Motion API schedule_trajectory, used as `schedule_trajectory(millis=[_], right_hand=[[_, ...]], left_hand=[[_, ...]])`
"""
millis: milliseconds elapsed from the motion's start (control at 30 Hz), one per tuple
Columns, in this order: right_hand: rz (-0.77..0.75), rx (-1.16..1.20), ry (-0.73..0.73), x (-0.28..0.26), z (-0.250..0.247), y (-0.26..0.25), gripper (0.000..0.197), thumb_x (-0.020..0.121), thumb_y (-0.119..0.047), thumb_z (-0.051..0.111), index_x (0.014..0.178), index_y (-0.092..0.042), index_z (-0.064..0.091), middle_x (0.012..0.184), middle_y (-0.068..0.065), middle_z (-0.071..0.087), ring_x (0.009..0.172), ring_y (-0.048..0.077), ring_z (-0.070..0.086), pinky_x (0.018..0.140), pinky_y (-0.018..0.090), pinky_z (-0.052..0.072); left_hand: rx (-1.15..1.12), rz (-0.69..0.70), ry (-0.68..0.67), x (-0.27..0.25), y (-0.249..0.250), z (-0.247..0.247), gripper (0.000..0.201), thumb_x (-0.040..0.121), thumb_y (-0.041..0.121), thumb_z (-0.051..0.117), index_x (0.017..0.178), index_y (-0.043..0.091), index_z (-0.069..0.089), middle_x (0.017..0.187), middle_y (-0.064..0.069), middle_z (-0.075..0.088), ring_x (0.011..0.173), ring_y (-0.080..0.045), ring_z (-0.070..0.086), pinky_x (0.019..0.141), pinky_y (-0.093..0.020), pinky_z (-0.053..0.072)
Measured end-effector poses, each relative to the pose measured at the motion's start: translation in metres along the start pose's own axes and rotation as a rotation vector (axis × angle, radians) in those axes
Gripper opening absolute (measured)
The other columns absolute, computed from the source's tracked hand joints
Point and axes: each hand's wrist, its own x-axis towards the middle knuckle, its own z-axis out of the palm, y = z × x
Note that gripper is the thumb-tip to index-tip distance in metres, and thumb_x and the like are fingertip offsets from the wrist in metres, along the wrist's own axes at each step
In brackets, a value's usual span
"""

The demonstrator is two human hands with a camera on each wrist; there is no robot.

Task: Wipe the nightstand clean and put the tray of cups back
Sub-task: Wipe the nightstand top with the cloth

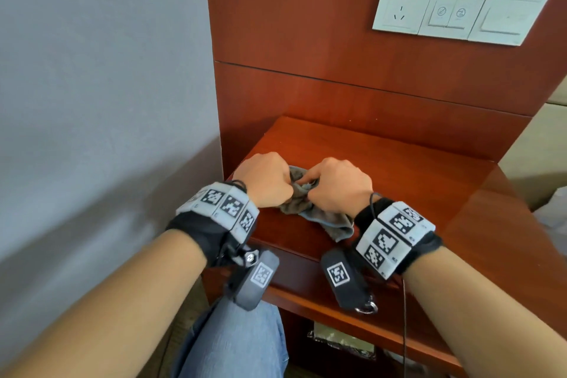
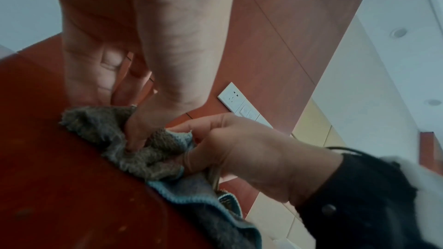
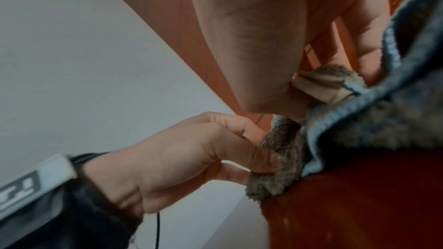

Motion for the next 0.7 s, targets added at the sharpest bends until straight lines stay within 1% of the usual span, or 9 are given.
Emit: schedule_trajectory(millis=[67, 133, 200, 267, 367, 433, 500, 600, 700], right_hand=[[0.037, 0.008, 0.006, 0.005, -0.005, 0.008, 0.037, 0.078, -0.023, 0.057, 0.104, -0.044, 0.072, 0.110, -0.005, 0.070, 0.091, 0.022, 0.065, 0.075, 0.030, 0.055], [0.032, 0.012, -0.009, 0.007, -0.007, 0.013, 0.038, 0.079, -0.022, 0.057, 0.107, -0.043, 0.071, 0.111, -0.004, 0.069, 0.091, 0.022, 0.065, 0.075, 0.031, 0.057], [0.004, 0.000, -0.046, 0.003, -0.009, 0.017, 0.039, 0.078, -0.021, 0.058, 0.107, -0.043, 0.071, 0.110, -0.005, 0.069, 0.085, 0.019, 0.065, 0.068, 0.028, 0.055], [-0.010, -0.002, -0.073, -0.007, -0.011, 0.023, 0.033, 0.076, -0.025, 0.063, 0.101, -0.043, 0.073, 0.106, -0.008, 0.069, 0.080, 0.016, 0.064, 0.061, 0.023, 0.050], [-0.006, 0.002, -0.111, -0.031, -0.011, 0.037, 0.025, 0.072, -0.032, 0.072, 0.093, -0.043, 0.073, 0.103, -0.013, 0.068, 0.083, 0.013, 0.065, 0.062, 0.024, 0.051], [0.011, -0.014, -0.107, -0.043, -0.010, 0.043, 0.025, 0.072, -0.033, 0.070, 0.094, -0.045, 0.072, 0.104, -0.013, 0.067, 0.088, 0.015, 0.065, 0.065, 0.025, 0.051], [0.035, -0.036, -0.071, -0.045, -0.009, 0.046, 0.030, 0.074, -0.026, 0.064, 0.098, -0.043, 0.071, 0.108, -0.011, 0.065, 0.093, 0.019, 0.064, 0.068, 0.027, 0.049], [0.061, -0.073, -0.012, -0.038, -0.013, 0.046, 0.035, 0.077, -0.020, 0.060, 0.103, -0.041, 0.070, 0.113, -0.006, 0.064, 0.097, 0.024, 0.063, 0.069, 0.029, 0.046], [0.055, -0.058, -0.031, -0.036, -0.018, 0.049, 0.039, 0.076, -0.018, 0.058, 0.106, -0.042, 0.070, 0.115, -0.003, 0.066, 0.095, 0.024, 0.064, 0.070, 0.028, 0.049]], left_hand=[[-0.004, -0.002, -0.010, 0.013, 0.012, 0.002, 0.014, 0.073, 0.016, 0.062, 0.071, 0.009, 0.074, 0.073, -0.009, 0.072, 0.072, -0.029, 0.067, 0.062, -0.037, 0.053], [0.001, -0.013, -0.044, 0.022, 0.016, 0.000, 0.017, 0.072, 0.017, 0.062, 0.077, 0.009, 0.075, 0.077, -0.007, 0.073, 0.076, -0.028, 0.068, 0.066, -0.038, 0.055], [-0.022, -0.019, -0.110, 0.024, 0.017, -0.004, 0.017, 0.069, 0.018, 0.069, 0.080, 0.007, 0.077, 0.080, -0.009, 0.075, 0.080, -0.027, 0.070, 0.068, -0.038, 0.056], [-0.072, -0.022, -0.221, 0.020, 0.020, -0.007, 0.019, 0.066, 0.016, 0.080, 0.081, 0.005, 0.078, 0.082, -0.012, 0.076, 0.078, -0.025, 0.072, 0.069, -0.033, 0.057], [-0.147, -0.006, -0.380, 0.009, 0.033, -0.005, 0.020, 0.059, 0.012, 0.088, 0.074, 0.008, 0.076, 0.086, -0.014, 0.075, 0.080, -0.026, 0.074, 0.074, -0.036, 0.062], [-0.109, 0.021, -0.430, 0.009, 0.042, 0.000, 0.019, 0.057, 0.011, 0.089, 0.068, 0.012, 0.073, 0.082, -0.014, 0.075, 0.079, -0.029, 0.075, 0.073, -0.038, 0.062], [-0.061, 0.034, -0.412, 0.015, 0.049, 0.003, 0.019, 0.057, 0.014, 0.089, 0.069, 0.012, 0.074, 0.078, -0.014, 0.075, 0.074, -0.030, 0.075, 0.071, -0.037, 0.063], [-0.026, 0.053, -0.304, 0.019, 0.057, 0.005, 0.021, 0.060, 0.022, 0.089, 0.075, 0.012, 0.078, 0.075, -0.010, 0.076, 0.067, -0.024, 0.074, 0.063, -0.030, 0.060], [-0.033, 0.037, -0.291, 0.018, 0.060, 0.004, 0.023, 0.062, 0.023, 0.088, 0.078, 0.010, 0.079, 0.076, -0.008, 0.077, 0.065, -0.022, 0.074, 0.061, -0.027, 0.059]])
